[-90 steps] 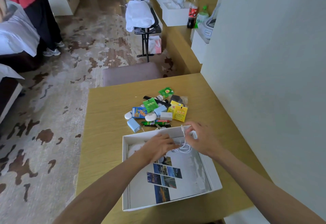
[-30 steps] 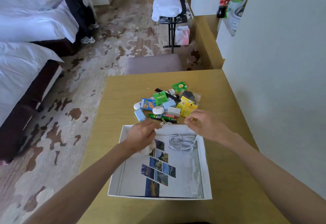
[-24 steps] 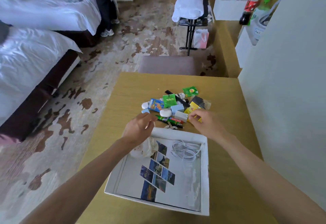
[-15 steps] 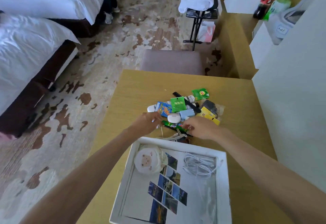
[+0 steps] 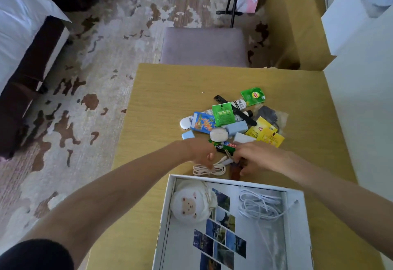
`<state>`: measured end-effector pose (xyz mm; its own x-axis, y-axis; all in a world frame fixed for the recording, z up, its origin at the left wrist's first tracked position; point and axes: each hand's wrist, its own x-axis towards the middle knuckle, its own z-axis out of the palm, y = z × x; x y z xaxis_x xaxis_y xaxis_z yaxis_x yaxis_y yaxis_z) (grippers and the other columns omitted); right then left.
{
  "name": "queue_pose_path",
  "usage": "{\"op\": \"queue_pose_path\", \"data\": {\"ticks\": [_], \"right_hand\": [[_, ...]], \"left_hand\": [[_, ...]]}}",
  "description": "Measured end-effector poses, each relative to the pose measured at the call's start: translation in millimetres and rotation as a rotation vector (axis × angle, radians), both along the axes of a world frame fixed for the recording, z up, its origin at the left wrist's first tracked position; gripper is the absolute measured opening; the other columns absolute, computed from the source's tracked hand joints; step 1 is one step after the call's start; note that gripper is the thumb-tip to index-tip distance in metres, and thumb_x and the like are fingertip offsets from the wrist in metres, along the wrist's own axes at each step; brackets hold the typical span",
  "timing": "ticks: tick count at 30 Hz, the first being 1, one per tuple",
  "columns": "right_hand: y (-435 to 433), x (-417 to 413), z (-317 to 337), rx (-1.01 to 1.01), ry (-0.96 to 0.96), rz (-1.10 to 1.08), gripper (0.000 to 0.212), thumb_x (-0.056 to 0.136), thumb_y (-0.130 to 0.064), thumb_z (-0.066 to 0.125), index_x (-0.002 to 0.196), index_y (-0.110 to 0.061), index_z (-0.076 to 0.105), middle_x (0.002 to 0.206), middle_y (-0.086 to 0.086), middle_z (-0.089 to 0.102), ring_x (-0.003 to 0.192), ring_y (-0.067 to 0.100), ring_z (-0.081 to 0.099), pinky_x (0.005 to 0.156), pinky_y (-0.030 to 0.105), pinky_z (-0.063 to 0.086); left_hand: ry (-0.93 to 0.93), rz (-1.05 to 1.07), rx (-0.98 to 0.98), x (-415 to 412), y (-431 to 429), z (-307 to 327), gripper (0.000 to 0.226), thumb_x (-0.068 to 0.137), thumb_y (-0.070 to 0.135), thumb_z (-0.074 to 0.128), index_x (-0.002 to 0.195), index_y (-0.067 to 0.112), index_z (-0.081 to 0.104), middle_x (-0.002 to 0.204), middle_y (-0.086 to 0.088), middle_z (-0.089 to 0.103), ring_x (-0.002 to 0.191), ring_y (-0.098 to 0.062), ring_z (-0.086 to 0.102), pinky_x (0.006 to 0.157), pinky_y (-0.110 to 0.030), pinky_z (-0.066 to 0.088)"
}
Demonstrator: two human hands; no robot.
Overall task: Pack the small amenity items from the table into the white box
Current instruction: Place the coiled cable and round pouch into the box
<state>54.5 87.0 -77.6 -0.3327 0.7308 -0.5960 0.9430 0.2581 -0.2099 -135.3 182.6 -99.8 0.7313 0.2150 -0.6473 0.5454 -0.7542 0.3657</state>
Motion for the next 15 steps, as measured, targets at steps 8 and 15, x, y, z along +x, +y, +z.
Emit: {"op": "queue_pose_path", "data": {"ticks": [8, 15], "right_hand": [[-7, 1, -17, -0.024, 0.045, -0.115, 0.018, 0.081, -0.037, 0.068, 0.09, -0.028, 0.055, 0.098, -0.004, 0.061, 0.087, 0.018, 0.057, 0.06, 0.03, 0.043], [-19, 6, -19, -0.077, 0.112, -0.23, 0.021, 0.077, -0.023, 0.064, 0.077, -0.032, 0.045, 0.085, -0.008, 0.054, 0.078, 0.017, 0.053, 0.055, 0.03, 0.039]], "left_hand": [[0.128, -0.149, 0.163, 5, -11, -2, 0.037, 0.081, 0.05, 0.063, 0.101, 0.02, 0.065, 0.098, -0.002, 0.068, 0.089, -0.023, 0.061, 0.066, -0.031, 0.044], [0.007, 0.187, 0.077, -22, -10, 45, 0.022, 0.096, 0.032, 0.048, 0.105, 0.013, 0.054, 0.111, -0.008, 0.063, 0.087, -0.018, 0.052, 0.071, -0.029, 0.039]]}}
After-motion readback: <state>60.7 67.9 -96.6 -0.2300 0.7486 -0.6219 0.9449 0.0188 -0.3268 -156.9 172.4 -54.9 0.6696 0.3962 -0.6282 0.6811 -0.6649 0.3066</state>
